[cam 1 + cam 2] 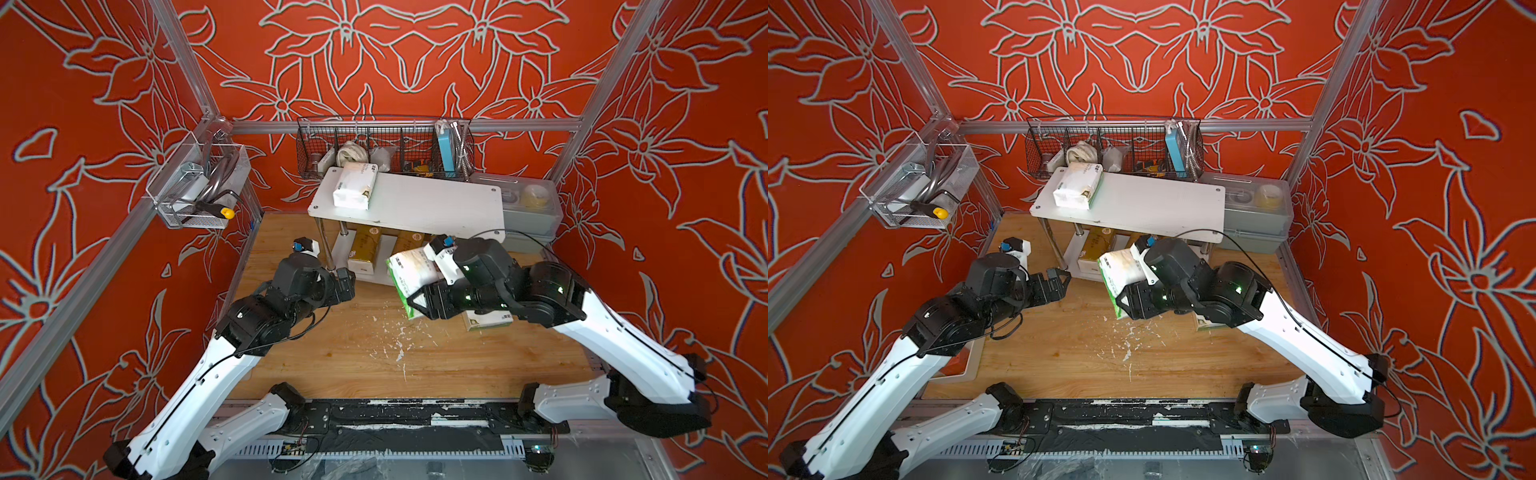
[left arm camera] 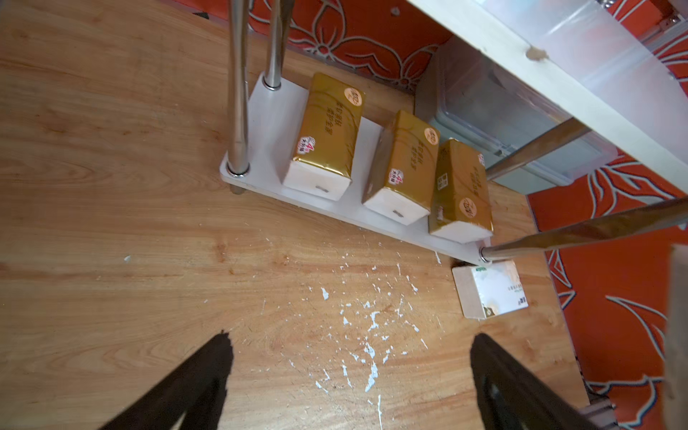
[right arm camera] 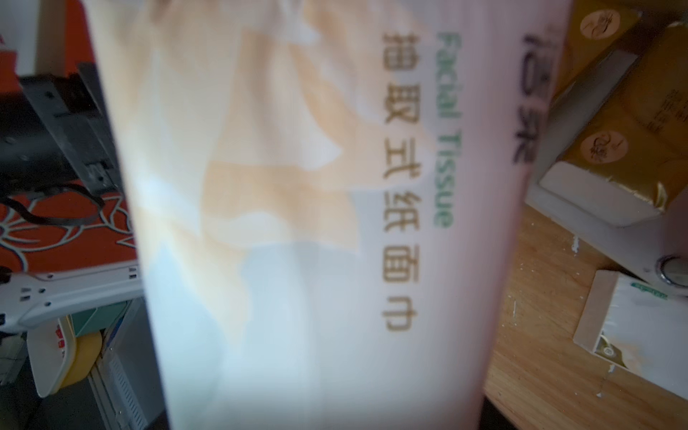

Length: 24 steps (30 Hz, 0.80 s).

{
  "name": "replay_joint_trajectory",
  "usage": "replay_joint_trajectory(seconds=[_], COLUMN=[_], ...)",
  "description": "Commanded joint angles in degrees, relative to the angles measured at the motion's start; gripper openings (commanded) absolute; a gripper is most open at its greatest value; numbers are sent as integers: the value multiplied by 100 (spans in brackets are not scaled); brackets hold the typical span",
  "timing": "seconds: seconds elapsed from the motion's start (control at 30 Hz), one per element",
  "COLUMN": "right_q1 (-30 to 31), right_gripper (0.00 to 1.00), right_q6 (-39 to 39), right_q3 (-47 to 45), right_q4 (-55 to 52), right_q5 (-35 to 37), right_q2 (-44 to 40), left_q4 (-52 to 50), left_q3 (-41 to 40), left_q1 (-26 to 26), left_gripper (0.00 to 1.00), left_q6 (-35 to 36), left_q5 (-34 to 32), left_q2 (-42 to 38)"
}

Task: Place the tissue boxes on the shelf by color
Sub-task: Place a box of tissues on the shelf.

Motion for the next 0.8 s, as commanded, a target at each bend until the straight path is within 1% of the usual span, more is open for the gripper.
replay_joint_trajectory(seconds=[0.0, 0.07, 0.17, 0.27, 0.4, 0.47, 0.57, 0.77], right_q1=[20, -45, -304, -756, -1389, -1574, -1727, -1836], right_gripper=[53, 53, 55, 55, 54, 54, 55, 55], right_q6=[-81, -88, 37, 393, 986, 1141, 1251, 1471], right_q3=[1242, 2121, 3374, 4151, 4236, 4263, 4431, 4957], right_q4=[-646, -926, -1254, -1277, -996, -861, -729, -747], right_q5=[885, 1306, 1740, 1902, 1768, 1777, 1711, 1483], right_q2=[562, 1090, 1804, 2349, 2642, 2759, 2979, 3521], left_q4=[40, 168, 307, 373, 418, 436, 453, 479], left_q3=[114, 67, 17, -31, -141, -221, -324, -489], left_q1=[264, 358, 404, 405, 405, 405, 405, 405], left_gripper=[99, 99, 99, 99, 99, 99, 99, 99], left_q6=[260, 260, 297, 323, 327, 313, 297, 260], left_q5=[281, 427, 564, 628, 659, 703, 773, 840], left_q2=[164, 222, 316, 328, 278, 233, 180, 107])
